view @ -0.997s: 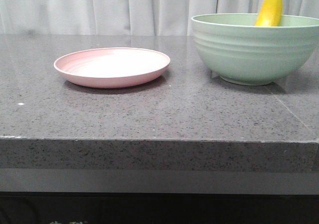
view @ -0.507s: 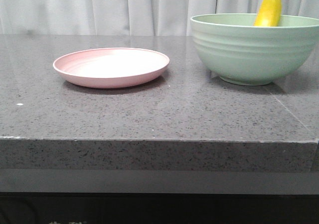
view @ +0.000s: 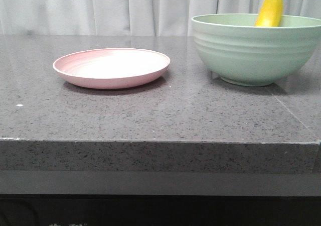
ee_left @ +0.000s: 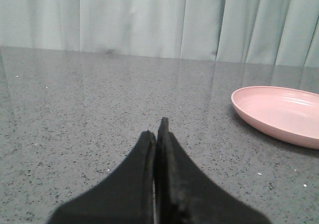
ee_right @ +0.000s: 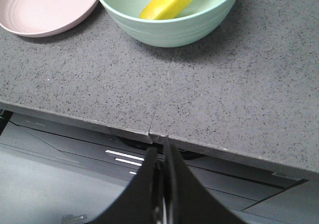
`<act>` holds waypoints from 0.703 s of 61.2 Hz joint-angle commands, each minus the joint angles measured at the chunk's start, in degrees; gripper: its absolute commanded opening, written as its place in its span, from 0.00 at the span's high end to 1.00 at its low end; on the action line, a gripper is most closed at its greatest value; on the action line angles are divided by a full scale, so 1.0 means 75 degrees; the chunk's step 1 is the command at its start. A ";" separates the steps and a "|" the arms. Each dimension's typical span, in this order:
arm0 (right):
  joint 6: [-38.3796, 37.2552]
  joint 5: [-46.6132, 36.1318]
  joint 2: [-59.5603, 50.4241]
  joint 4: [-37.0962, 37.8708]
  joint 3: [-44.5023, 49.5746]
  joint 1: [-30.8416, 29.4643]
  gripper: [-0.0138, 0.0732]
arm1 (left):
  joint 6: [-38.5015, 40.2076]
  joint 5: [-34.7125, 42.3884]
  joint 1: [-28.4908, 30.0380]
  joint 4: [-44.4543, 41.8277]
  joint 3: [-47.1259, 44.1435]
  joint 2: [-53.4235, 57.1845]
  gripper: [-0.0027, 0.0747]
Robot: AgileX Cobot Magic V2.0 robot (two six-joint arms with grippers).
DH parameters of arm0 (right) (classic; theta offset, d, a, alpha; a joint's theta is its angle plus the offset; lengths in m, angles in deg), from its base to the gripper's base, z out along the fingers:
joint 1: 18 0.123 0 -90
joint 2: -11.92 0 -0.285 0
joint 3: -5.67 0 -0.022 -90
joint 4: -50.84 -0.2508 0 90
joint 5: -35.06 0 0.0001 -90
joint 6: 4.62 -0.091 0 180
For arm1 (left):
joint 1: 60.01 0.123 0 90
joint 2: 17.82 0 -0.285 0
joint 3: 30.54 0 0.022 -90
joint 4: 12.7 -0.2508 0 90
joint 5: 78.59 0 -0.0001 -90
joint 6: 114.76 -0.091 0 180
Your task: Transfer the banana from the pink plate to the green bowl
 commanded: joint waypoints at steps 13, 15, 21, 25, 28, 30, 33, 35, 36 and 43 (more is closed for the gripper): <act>-0.0015 -0.0468 0.0047 -0.0109 -0.0166 0.0013 0.92 | 0.0070 0.0700 -0.0604 -0.0010 -0.0042 0.0201 0.99; -0.0015 -0.0468 0.0047 -0.0109 -0.0166 0.0013 0.92 | 0.0070 0.0720 -0.0621 -0.0010 -0.0042 0.0201 0.99; -0.0015 -0.0468 0.0047 -0.0109 -0.0166 0.0013 0.92 | 0.0070 0.0775 -0.0621 0.0125 -0.0042 0.0201 0.99; -0.0015 -0.0468 0.0047 -0.0109 -0.0166 0.0013 0.92 | 0.0070 0.0775 -0.0621 0.0194 -0.0042 0.0201 0.99; -0.0015 -0.0468 0.0047 -0.0109 -0.0166 0.0013 0.92 | 0.0070 0.0775 -0.0621 0.0194 -0.0042 0.0201 0.99; -0.0015 -0.0468 0.0047 -0.0109 -0.0166 0.0013 0.92 | 0.0070 0.0775 -0.0621 0.0194 -0.0042 0.0201 0.99; -0.0015 -0.0468 0.0047 -0.0109 -0.0166 0.0013 0.92 | 0.0070 0.0775 -0.0621 0.0194 -0.0042 0.0201 0.99; -0.0015 -0.0468 0.0047 -0.0109 -0.0166 0.0013 0.92 | 0.0070 0.0775 -0.0621 0.0194 -0.0042 0.0201 0.99; -0.0015 -0.0468 0.0047 -0.0109 -0.0166 0.0013 0.92 | 0.0070 0.0775 -0.0621 0.0194 -0.0042 0.0201 0.99; -0.0015 -0.0468 0.0047 -0.0109 -0.0166 0.0013 0.92 | 0.0070 0.0775 -0.0621 0.0194 -0.0042 0.0201 0.99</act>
